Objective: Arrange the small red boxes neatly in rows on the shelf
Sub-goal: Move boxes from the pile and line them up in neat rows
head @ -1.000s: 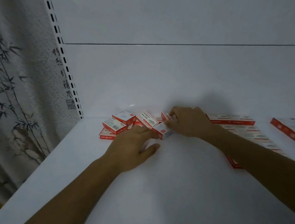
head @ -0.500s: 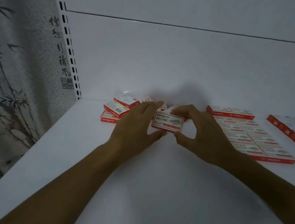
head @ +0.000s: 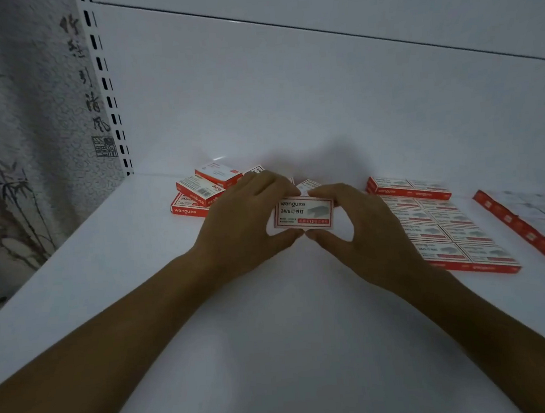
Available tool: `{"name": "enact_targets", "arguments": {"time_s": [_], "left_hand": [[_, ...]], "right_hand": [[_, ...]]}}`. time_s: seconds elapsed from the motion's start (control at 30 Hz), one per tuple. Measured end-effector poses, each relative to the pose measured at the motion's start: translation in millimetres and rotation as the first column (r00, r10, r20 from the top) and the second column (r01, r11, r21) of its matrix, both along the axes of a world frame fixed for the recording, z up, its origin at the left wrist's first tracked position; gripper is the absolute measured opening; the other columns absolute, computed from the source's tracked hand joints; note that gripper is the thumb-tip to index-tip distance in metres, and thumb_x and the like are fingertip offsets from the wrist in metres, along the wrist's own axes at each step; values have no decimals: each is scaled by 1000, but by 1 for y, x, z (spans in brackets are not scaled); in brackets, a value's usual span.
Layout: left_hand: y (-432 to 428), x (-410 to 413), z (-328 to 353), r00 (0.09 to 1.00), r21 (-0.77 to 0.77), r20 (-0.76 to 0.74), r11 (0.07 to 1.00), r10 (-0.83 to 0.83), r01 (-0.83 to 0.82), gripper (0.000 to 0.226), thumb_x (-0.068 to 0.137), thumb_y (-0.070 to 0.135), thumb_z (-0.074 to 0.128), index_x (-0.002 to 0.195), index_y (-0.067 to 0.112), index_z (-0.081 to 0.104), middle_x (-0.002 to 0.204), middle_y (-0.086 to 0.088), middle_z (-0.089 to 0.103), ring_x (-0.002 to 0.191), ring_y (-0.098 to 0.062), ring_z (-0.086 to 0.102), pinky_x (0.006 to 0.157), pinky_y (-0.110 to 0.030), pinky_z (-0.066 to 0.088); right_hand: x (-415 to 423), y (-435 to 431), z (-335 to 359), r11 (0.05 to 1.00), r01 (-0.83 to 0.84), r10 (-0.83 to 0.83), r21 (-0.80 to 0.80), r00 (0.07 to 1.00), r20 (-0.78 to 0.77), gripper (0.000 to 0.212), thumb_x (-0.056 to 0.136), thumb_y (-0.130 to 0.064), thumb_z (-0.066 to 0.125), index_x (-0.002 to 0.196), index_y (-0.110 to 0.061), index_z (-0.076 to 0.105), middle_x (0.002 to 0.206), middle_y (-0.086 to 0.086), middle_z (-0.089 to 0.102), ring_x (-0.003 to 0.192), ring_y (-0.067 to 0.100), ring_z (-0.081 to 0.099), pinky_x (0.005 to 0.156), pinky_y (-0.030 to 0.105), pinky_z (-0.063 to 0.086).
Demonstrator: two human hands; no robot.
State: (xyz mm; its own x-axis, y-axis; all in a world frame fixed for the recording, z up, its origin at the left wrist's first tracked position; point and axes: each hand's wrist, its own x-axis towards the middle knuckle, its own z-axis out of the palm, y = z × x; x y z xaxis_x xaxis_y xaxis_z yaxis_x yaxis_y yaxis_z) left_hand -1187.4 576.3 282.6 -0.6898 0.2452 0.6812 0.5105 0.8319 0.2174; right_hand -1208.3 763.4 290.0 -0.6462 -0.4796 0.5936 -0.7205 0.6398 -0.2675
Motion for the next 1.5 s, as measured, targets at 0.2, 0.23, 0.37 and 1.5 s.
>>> {"name": "enact_targets", "arguments": {"time_s": [0.2, 0.23, 0.37, 1.5], "left_hand": [[1, 4, 2, 997, 64, -56, 997, -47, 50, 71, 75, 56, 57, 131, 15, 45, 135, -4, 51, 124, -19, 44, 102, -34, 35], [1, 6, 2, 998, 80, -36, 995, -53, 56, 77, 74, 58, 57, 137, 18, 39, 141, -2, 45, 129, -17, 39, 106, -35, 31], [10, 18, 2, 992, 55, 73, 993, -106, 102, 88, 73, 68, 55, 145, 31, 19, 151, 17, 19, 140, -2, 16, 111, -23, 14], [145, -37, -17, 945, -129, 271, 966, -184, 226, 47, 94, 52, 35, 120, 22, 60, 140, 2, 48, 121, -14, 52, 93, -31, 48]], "right_hand": [[0, 10, 15, 995, 70, -63, 77, 994, -90, 46, 70, -40, 67, 109, -17, 60, 105, 1, 67, 91, 15, 60, 85, 35, 45], [-1, 13, 19, 990, 93, -81, 105, 990, -113, 45, 70, -40, 67, 109, -18, 60, 104, 0, 67, 91, 16, 61, 87, 36, 43], [-1, 43, 39, 977, 139, -120, 160, 985, -123, 46, 70, -44, 65, 110, -21, 60, 102, -4, 67, 87, 12, 57, 88, 34, 38], [-62, 182, 24, 888, 7, -11, 460, 1000, 5, 39, 86, -48, 47, 110, -23, 65, 110, -4, 66, 101, 15, 61, 90, 31, 36]]}}
